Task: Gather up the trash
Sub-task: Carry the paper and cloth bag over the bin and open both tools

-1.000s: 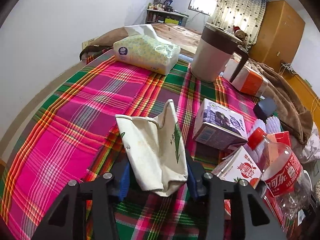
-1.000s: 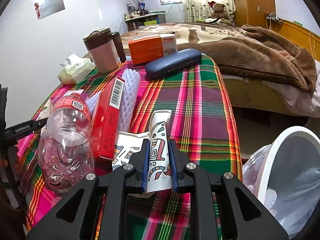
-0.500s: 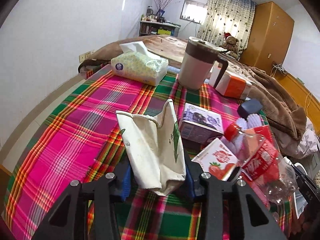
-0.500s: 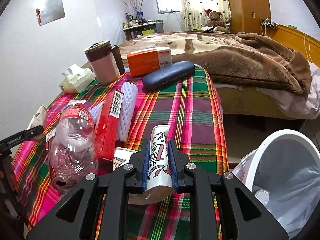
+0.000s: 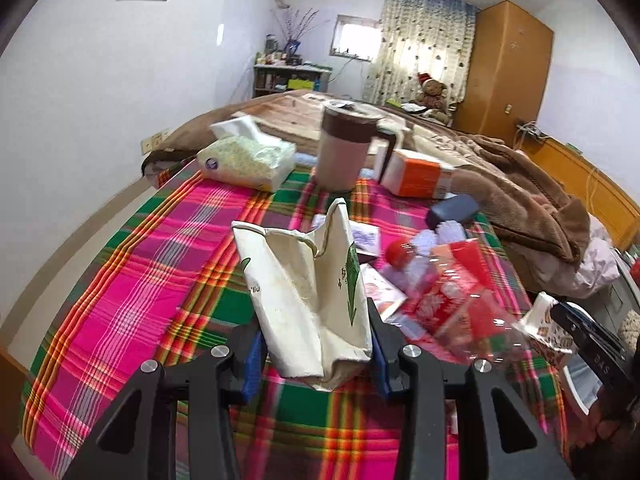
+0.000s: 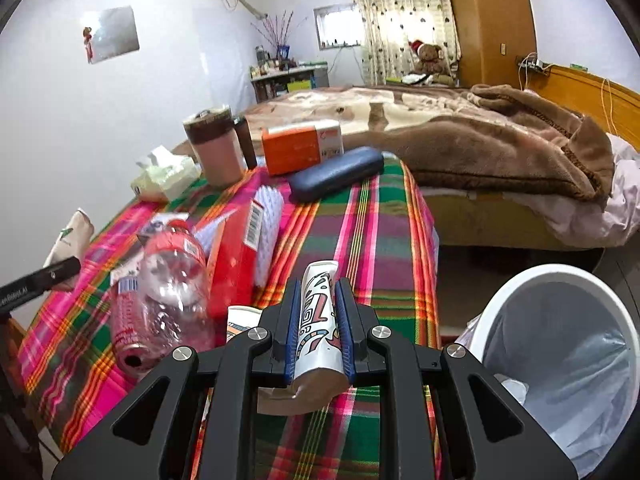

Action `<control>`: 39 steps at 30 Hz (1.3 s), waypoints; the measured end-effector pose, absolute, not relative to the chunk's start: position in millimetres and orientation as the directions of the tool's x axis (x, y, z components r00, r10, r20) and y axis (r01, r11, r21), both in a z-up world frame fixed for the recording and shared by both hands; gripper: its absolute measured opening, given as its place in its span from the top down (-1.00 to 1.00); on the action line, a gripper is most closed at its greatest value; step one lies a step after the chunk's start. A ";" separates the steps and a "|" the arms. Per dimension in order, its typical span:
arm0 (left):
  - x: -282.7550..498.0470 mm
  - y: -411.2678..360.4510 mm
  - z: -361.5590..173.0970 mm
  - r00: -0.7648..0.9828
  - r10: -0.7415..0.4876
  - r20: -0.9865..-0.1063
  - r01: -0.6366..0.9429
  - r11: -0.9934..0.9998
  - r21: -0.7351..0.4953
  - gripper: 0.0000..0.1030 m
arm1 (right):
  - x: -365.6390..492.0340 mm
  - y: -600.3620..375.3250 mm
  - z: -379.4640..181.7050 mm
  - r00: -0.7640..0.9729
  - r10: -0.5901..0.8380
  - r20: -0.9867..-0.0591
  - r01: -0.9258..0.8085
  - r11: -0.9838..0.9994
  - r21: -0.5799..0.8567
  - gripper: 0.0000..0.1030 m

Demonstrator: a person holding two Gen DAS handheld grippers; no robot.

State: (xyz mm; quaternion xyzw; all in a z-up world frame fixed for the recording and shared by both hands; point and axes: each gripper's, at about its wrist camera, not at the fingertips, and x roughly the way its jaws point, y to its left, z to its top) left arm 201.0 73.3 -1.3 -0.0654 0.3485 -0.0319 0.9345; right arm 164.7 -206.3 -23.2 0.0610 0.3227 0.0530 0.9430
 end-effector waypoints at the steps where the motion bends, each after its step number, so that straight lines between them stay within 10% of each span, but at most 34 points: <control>1: 199.0 69.4 1.0 0.756 -0.116 -0.644 0.027 0.989 -0.146 0.16 | 162.9 -207.6 -21.2 0.790 0.139 -0.597 -0.061 0.987 0.150 0.65; 39: 133.0 -188.3 28.1 0.638 -0.492 -0.593 0.531 0.838 -0.124 0.15 | 87.5 -353.5 2.4 0.830 -0.156 -0.536 0.266 0.955 0.134 0.65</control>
